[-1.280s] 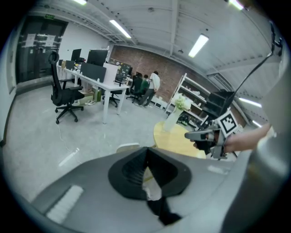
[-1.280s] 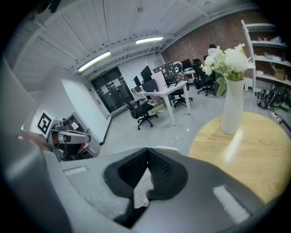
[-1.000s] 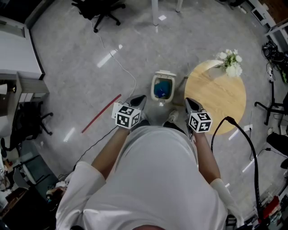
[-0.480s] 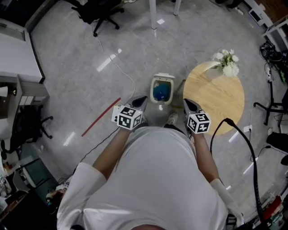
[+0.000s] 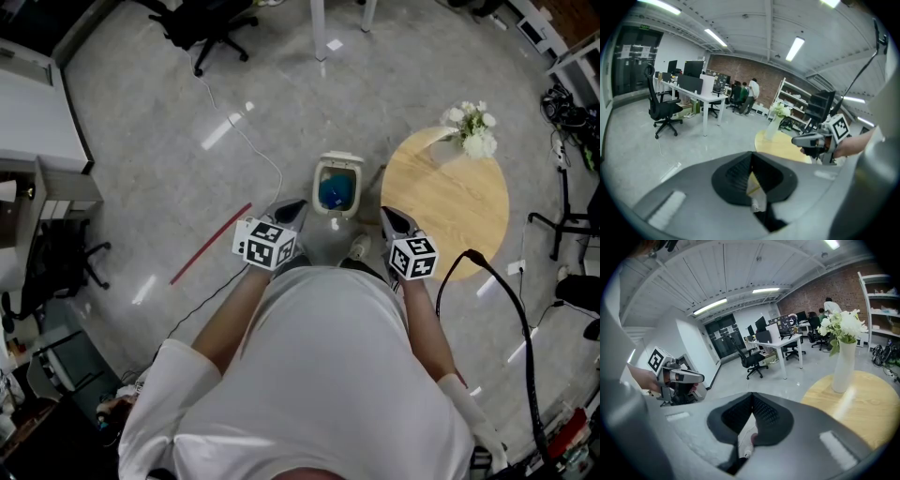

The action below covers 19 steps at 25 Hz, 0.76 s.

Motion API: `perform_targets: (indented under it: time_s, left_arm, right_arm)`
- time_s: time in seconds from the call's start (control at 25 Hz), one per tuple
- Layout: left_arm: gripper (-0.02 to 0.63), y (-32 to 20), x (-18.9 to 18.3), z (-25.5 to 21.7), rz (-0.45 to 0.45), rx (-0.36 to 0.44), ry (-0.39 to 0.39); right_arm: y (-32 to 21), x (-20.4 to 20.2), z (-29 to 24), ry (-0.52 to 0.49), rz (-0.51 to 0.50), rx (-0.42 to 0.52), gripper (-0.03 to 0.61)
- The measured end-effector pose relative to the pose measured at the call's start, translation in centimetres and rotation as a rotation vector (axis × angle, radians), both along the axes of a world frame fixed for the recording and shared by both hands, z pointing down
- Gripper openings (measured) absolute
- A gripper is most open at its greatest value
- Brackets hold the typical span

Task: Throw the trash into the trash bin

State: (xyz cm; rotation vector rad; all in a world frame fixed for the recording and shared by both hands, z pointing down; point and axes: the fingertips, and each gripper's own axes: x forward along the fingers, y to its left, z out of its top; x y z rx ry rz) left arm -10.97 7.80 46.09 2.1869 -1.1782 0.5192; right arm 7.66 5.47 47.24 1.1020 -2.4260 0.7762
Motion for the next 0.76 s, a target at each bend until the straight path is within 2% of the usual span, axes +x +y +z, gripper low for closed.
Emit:
perform_targets:
  time_s: [0.76]
  left_arm:
    - [0.005,0.25,-0.18,-0.09,-0.014,-0.001,0.004]
  right_arm:
    - [-0.08,-0.07,-0.13,-0.005,0.008,0.0,0.0]
